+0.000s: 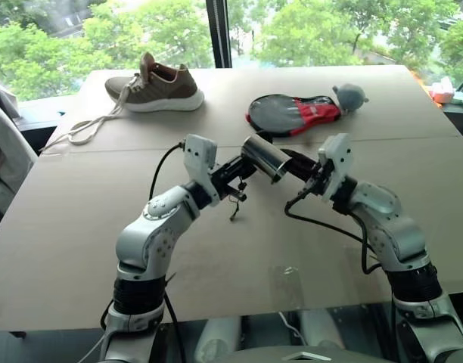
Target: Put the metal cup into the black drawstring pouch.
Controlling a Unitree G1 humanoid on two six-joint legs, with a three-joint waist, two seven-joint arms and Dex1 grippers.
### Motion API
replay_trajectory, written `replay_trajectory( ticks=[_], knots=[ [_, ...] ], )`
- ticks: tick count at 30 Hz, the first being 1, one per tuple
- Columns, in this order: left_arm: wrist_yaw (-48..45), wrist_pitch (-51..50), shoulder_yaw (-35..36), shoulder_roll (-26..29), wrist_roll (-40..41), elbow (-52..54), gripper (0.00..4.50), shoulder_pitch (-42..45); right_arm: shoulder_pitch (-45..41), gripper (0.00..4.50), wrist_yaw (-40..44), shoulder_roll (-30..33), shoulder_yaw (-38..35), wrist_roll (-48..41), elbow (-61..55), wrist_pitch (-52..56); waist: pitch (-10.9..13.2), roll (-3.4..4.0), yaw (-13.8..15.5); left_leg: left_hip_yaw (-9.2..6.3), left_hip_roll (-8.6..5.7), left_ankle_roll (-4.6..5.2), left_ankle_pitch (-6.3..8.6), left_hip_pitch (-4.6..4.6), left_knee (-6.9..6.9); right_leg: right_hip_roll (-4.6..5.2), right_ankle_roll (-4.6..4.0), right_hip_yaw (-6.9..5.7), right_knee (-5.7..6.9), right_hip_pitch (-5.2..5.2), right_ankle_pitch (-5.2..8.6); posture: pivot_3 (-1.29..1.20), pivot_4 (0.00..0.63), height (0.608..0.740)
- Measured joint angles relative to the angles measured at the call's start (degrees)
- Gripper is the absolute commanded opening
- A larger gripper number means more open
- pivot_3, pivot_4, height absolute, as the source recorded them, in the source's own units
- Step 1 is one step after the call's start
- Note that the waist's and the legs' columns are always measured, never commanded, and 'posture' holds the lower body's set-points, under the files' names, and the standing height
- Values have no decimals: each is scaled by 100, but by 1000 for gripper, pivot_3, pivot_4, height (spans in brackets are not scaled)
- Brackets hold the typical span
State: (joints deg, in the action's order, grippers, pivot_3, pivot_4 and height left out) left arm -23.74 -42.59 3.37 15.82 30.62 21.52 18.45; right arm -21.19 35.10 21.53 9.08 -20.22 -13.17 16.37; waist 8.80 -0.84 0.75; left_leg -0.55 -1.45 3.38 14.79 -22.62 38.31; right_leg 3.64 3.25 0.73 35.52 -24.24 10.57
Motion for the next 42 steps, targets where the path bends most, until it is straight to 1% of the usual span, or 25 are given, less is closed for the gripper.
replay_trajectory(
  ticks=[5,11,15,17,20,22,23,24,25,28,29,31,32,33,34,35,36,37,38,40,42],
  knots=[
    [4,55,24,-53,100,114,0,-4,156,63,111,26,166,283,307,14,1,-1,-23,3,1,0,0,1,0,0,-6,2,2,-1,3,0,150,740],
    [-48,104,-62,-31,109,171,0,3,-62,63,140,-14,275,749,493,-222,0,-1,-18,3,1,0,0,1,0,-1,-5,1,1,-1,3,0,150,740],
    [-275,163,-301,30,135,422,0,-57,-274,63,-195,-478,336,1027,675,-237,1,-1,-18,2,1,-5,-2,0,-1,-2,-2,2,1,-1,1,0,150,740],
    [-382,222,-406,92,130,508,0,-93,-257,63,-481,-883,253,941,696,-8,1,-1,-18,0,2,-15,-8,0,-3,-2,-4,2,2,-2,2,0,150,740],
    [-466,316,-459,126,122,575,0,-142,-107,63,-1099,-1769,-181,454,725,473,1,0,-16,-1,4,-13,-7,0,-4,-1,-6,4,4,-4,2,0,150,740],
    [-469,362,-408,176,105,587,0,-147,-77,63,-1548,-2385,-643,-156,734,875,2,2,-17,-3,4,-4,-1,1,-5,-1,-7,4,5,-4,3,0,150,740],
    [-481,364,-419,217,104,589,0,-166,-87,63,-1883,-2786,-1059,-665,727,1152,2,3,-11,-6,3,-3,0,0,-5,0,-7,1,5,-3,2,0,150,740],
    [-483,361,-450,214,105,588,0,-186,-102,63,-2048,-2959,-1223,-946,713,1310,2,4,-6,-7,2,-3,0,0,-5,1,-7,0,5,-3,2,0,150,740],
    [-483,365,-487,206,108,589,0,-185,-187,63,-2321,-3084,-1422,-1395,714,1608,7,9,-6,-10,-1,-2,0,-5,-4,4,-10,-2,3,-6,4,0,150,740],
    [-484,371,-528,214,109,593,0,-184,-192,63,-2982,-3094,-1802,-2451,675,2077,7,11,-8,-9,-3,-1,1,-8,-8,6,-13,-2,1,-11,5,0,150,740],
    [-484,371,-554,220,109,593,0,-183,-193,63,-3385,-3085,-1889,-3019,694,2234,8,12,-26,-6,-2,-2,0,-9,-12,5,-11,1,4,-15,5,0,150,740],
    [-484,373,-588,221,110,593,0,-183,-207,63,-3714,-3066,-1915,-3458,698,2367,9,14,-70,-4,-1,-2,0,-12,-19,2,-10,2,8,-25,4,0,150,740],
    [-484,378,-591,221,110,593,0,-183,-225,63,-3731,-3034,-1892,-3433,695,2372,9,14,-103,-3,-1,-2,0,-15,-21,-1,-8,3,10,-29,3,0,150,740],
    [-483,380,-590,219,110,591,0,-178,-255,63,-3622,-2932,-1782,-3205,682,2308,10,16,-136,-1,-1,-1,-1,-15,-20,-4,-7,4,11,-30,2,0,150,740],
    [-483,365,-600,176,127,588,0,-154,-295,63,-3275,-2275,-1100,-2427,608,1985,16,25,-162,10,-6,0,-1,-16,-19,-3,-6,9,10,-32,5,0,150,740],
    [-481,353,-601,159,144,588,0,-152,-318,63,-3108,-1957,-835,-2068,588,1817,16,25,-166,11,-9,0,-1,-16,-18,-1,-5,11,9,-31,6,0,150,740],
    [-457,295,-568,96,214,544,0,-132,-368,63,-2714,-1251,-81,-982,573,1148,16,25,-165,14,-12,1,0,-16,-14,-1,-2,11,7,-30,8,0,150,740],
    [-433,261,-556,41,261,492,0,-112,-401,63,-2478,-907,286,-318,589,713,15,21,-176,14,-10,0,-1,-16,-13,-3,6,12,6,-30,3,0,150,740],
    [-417,237,-556,26,282,474,0,-95,-411,63,-2410,-844,412,-97,599,557,15,21,-177,14,-9,-1,-1,-16,-14,-4,11,12,6,-31,1,0,150,740],
    [-333,117,-557,-121,362,416,0,86,-525,63,-2181,-480,1008,874,771,-125,16,20,-186,16,-3,-4,-3,-16,-13,-10,10,15,9,-33,-1,0,150,740],
    [-312,58,-555,-138,389,406,0,127,-627,63,-2125,-337,1186,1361,842,-453,16,20,-187,16,0,-5,-4,-16,-13,-11,10,16,9,-32,-1,0,150,740]
  ],
)
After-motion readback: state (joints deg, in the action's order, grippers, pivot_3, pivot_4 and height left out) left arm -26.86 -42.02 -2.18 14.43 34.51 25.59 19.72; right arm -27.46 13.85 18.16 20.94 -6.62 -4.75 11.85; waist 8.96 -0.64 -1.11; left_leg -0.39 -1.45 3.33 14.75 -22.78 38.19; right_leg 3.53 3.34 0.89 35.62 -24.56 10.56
